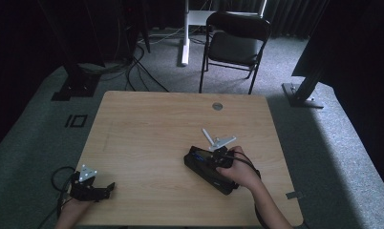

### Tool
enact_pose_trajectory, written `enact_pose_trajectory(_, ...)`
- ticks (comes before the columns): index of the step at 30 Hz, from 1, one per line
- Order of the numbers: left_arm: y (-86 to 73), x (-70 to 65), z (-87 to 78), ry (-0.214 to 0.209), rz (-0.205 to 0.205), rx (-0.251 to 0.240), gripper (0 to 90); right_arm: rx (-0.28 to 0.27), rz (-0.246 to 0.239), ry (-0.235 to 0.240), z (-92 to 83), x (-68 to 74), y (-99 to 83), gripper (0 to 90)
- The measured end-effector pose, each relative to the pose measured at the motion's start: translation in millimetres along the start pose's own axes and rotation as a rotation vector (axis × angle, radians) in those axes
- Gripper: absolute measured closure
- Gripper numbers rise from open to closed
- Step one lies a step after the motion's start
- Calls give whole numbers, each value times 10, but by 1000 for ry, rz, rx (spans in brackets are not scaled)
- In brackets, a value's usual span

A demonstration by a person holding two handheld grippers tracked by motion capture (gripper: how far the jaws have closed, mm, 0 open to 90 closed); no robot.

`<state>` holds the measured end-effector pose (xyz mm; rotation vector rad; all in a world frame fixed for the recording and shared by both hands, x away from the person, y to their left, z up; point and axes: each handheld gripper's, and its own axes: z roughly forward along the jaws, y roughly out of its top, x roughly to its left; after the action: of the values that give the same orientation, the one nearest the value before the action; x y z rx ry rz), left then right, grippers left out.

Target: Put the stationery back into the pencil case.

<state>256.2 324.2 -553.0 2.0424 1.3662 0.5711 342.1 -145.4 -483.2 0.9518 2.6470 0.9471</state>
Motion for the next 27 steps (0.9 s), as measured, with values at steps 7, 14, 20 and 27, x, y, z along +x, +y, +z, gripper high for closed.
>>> enact_pose_trajectory(7, 0, 0, 0, 0, 0, 0, 3, 26, -15, -12, 63, 39, 32, 794)
enact_pose_trajectory(14, 0, 0, 0, 0, -1, 0, 3, 66, -24, -25, 158, 87, 80, 794)
enact_pose_trajectory(20, -1, 0, 0, 0, -1, 0, 3, 94, -36, -33, 217, 100, 71, 794)
enact_pose_trajectory(27, -1, 0, 0, 0, -1, 0, 3, 117, -31, -29, 263, 111, 66, 792)
